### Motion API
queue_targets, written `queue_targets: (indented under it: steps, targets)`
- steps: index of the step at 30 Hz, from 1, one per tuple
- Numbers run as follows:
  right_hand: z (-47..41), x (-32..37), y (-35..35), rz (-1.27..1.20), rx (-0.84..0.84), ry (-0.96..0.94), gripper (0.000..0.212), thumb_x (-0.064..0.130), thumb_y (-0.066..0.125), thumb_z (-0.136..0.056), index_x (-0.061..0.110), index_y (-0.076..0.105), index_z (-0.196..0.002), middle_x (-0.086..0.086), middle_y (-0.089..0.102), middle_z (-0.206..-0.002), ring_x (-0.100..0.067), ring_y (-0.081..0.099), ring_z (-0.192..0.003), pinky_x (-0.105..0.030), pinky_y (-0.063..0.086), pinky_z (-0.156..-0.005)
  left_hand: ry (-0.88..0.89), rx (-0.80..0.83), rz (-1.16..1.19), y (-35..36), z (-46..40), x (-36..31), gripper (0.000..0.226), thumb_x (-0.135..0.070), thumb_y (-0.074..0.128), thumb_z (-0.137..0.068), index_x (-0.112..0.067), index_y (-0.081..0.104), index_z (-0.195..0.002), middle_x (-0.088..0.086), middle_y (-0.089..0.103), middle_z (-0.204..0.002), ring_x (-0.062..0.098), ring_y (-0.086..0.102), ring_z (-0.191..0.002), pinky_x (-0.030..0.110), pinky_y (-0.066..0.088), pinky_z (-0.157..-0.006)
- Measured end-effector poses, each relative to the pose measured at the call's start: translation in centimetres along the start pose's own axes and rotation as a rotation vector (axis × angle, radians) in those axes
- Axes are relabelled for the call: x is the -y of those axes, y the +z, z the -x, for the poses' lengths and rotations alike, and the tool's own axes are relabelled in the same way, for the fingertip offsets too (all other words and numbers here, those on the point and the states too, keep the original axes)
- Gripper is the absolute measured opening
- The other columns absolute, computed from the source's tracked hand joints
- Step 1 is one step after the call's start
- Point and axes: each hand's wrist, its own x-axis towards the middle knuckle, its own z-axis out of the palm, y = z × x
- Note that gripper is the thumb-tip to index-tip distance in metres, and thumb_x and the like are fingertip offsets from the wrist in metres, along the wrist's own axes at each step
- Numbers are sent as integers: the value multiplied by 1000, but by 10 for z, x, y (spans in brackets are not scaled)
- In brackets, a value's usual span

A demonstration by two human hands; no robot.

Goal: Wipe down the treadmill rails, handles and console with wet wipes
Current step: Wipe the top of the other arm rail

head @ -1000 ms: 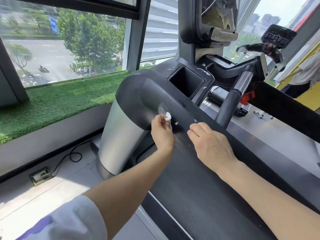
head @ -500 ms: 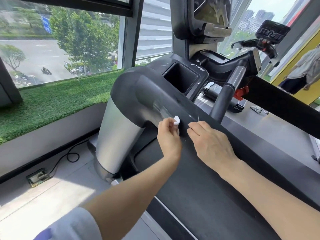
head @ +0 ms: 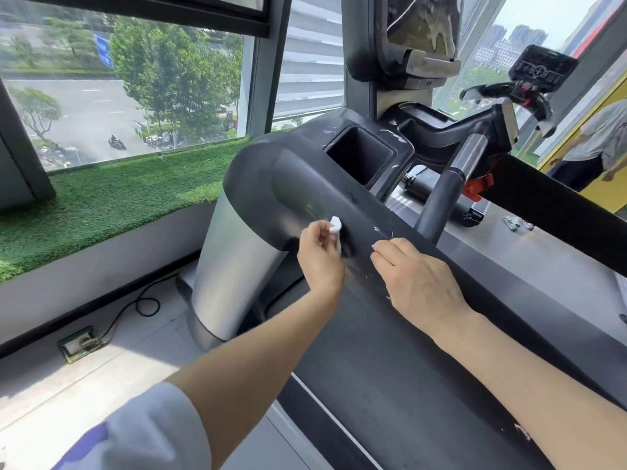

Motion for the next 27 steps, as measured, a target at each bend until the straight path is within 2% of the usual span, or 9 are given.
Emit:
queue_targets:
  steps: [3, 8, 10, 12, 15, 17, 21, 23, 27]
  targets:
    - [1, 0, 0, 13, -15, -9, 28, -5, 68, -56, 8, 67, -81, -4, 65, -90, -24, 64, -85, -23, 48, -49, -42, -48, -4, -1, -10, -2, 11, -6, 50, -94, -12, 58, -89, 7, 60, -95, 4, 50, -72, 3, 35, -63]
    - [0, 1, -2, 6, 20, 5, 29, -3, 72, -55, 9, 66, -80, -4, 65, -89, -24, 64, -84, -24, 50, -50, 50, 65, -36, 0, 35, 6, 10, 0, 53, -92, -7, 60, -90, 2, 57, -91, 3, 51, -75, 5, 37, -68]
    - [0, 1, -4, 4, 24, -1, 30, -3, 73, -54, 8, 67, -81, -4, 65, -90, -24, 64, -84, -23, 48, -50, 64, 9, -43, 0, 15, 4, 9, -2, 52, -93, -7, 59, -89, 4, 56, -92, 2, 49, -73, 6, 36, -67]
    - [0, 2, -5, 5, 17, -4, 30, -3, 72, -55, 7, 68, -83, -4, 66, -92, -24, 65, -85, -22, 48, -50, 7, -62, -36, -1, -16, -6, 10, -6, 50, -95, -7, 58, -89, 3, 54, -92, 3, 48, -69, 5, 34, -63]
    - [3, 2, -5, 7, -38, -8, 26, -1, 53, -68, 7, 69, -86, -4, 67, -96, -22, 65, -88, -21, 48, -52, -5, -96, -49, 1, -23, -9, 12, -8, 48, -96, -12, 56, -88, -8, 49, -89, 8, 49, -71, 4, 34, -62]
    - [6, 0, -5, 16, -73, 16, 38, 0, 34, -76, 7, 70, -88, -2, 68, -96, -20, 65, -89, -21, 47, -51, 46, -30, -46, 6, 9, -1, 16, -4, 51, -94, -17, 55, -86, -6, 52, -90, 5, 50, -75, 4, 35, -67]
    - [8, 0, -4, 27, -86, 23, 42, 1, 29, -78, 9, 70, -86, -2, 67, -94, -20, 66, -89, -20, 47, -50, 81, 93, -92, 5, 45, 11, 12, -1, 52, -92, -10, 59, -91, -7, 52, -89, -3, 50, -75, 3, 34, -68]
    - [8, -1, -5, 26, -103, 31, 42, 1, 29, -78, 8, 69, -86, -2, 67, -96, -20, 65, -90, -21, 47, -49, 99, 53, -95, 2, 23, 3, 9, -3, 52, -93, -9, 59, -91, -3, 53, -90, -2, 49, -73, 4, 34, -66]
    - [17, -5, -7, 25, -110, 44, 38, 2, 33, -74, 9, 68, -88, -2, 66, -98, -21, 64, -89, -23, 47, -49, -22, -90, -108, 2, -10, -13, 11, -11, 47, -97, -10, 56, -91, -1, 52, -96, 0, 48, -68, 4, 32, -59]
